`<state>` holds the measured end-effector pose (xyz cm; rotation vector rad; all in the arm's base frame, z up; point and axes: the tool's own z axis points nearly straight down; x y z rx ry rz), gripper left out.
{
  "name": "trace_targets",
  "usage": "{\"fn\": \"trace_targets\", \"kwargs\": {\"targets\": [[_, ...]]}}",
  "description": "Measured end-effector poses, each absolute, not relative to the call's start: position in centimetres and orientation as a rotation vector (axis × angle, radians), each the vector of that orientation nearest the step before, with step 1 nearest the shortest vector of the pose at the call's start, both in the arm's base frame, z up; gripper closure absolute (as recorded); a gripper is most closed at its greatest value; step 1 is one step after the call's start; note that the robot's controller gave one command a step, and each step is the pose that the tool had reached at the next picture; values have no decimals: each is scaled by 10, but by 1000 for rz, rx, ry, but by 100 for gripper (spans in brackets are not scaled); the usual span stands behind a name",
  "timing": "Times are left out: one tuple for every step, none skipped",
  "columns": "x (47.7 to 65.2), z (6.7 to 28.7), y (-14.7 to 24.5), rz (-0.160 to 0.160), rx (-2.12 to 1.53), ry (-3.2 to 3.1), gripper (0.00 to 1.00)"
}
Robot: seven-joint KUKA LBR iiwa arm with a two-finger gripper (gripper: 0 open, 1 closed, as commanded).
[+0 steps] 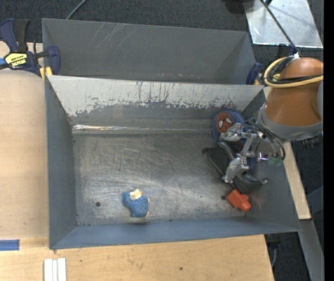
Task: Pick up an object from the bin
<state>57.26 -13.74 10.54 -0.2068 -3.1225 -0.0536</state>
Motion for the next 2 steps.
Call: {"fn": "trace_targets", "kwargs": {"targets": [[587, 100, -127, -33, -554, -3055, 0], [589, 101, -125, -41, -564, -3062, 100]]}}
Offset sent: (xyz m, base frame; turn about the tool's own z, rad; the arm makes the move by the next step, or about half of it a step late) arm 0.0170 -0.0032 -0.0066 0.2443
